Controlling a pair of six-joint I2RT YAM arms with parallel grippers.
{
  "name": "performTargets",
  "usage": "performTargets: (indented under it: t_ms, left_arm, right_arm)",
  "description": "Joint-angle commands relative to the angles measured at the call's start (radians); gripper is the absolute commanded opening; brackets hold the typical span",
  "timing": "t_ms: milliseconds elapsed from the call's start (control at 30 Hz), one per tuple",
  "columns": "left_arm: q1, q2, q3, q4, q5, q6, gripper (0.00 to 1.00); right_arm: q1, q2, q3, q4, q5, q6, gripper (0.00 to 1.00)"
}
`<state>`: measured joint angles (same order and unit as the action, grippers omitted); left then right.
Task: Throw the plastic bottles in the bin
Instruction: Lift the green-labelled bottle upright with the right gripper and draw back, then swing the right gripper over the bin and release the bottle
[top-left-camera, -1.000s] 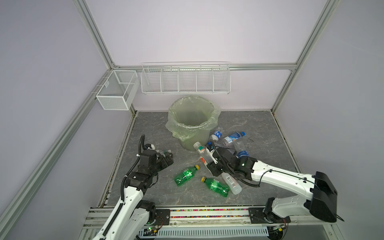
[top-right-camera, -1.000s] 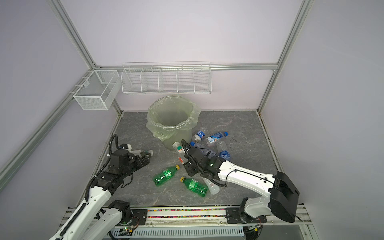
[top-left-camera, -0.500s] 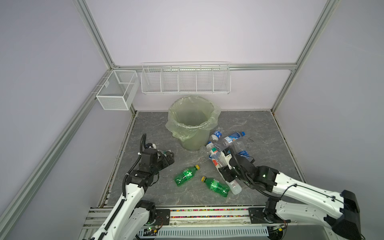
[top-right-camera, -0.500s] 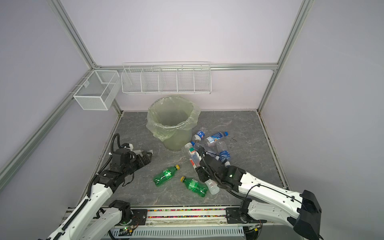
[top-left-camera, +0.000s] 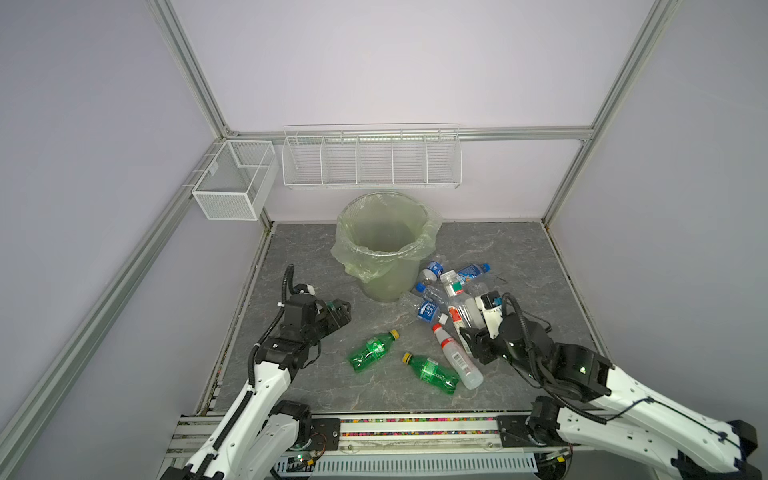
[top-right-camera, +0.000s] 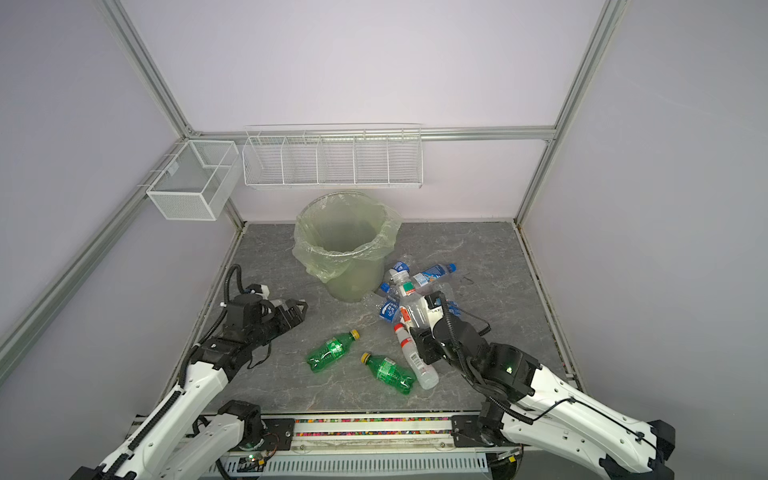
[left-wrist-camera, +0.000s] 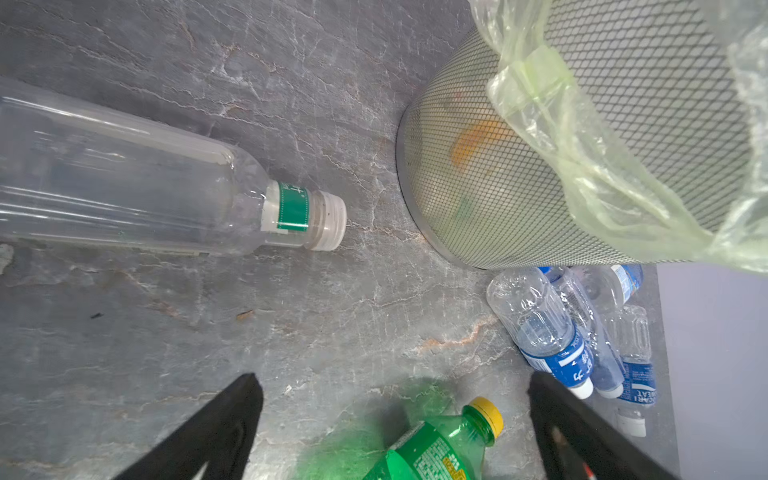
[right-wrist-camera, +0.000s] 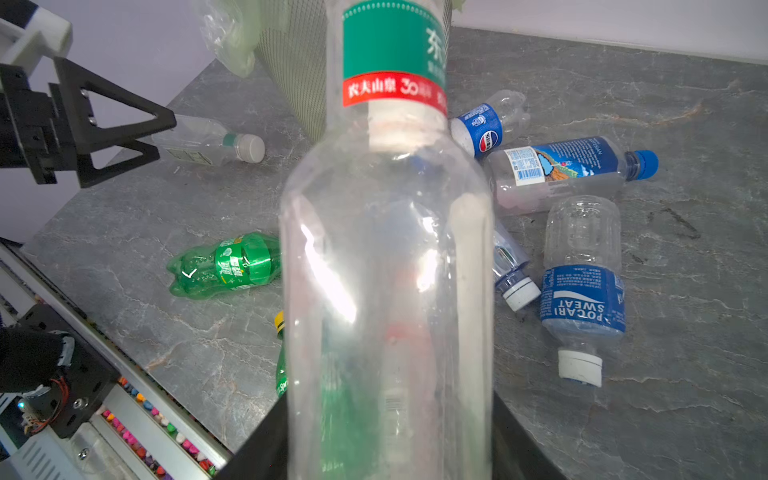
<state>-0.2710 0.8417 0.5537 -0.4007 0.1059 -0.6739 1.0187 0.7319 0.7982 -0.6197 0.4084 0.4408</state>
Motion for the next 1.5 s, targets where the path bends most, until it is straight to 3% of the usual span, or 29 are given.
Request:
performTargets:
  t_ms: [0,567,967,1300,1467]
  left_arm:
    - [0.0,-0.001,0.039,0.012,0.005,-0.008,1.0]
    - [0.001,-0.034,0.026,-0.007,-0.008,-0.011,1.0]
    - [0.0,-0.032,0.02,0.003,0.005,-0.012,1.0]
    - [0.0,-0.07,-0.022,-0.008,-0.01,-0.002,1.0]
    - [0.001,-0.063,-0.02,-0.009,-0.018,0.011,1.0]
  right_arm:
    - [-0.002,-0.017,0.045,-0.017,0.032,-0.012,0.55]
    - [-0.015,0.048,0.246,0.003,0.04,-0.097,0.55]
    - [-0.07,0.242,0.481,-0.01,-0.003,-0.155,0.54]
    - [-0.081,0.158,0.348,0.048,-0.015,-0.142,0.54]
    - [-0.08,0.199,0.361,0.088,-0.05,-0.154,0.54]
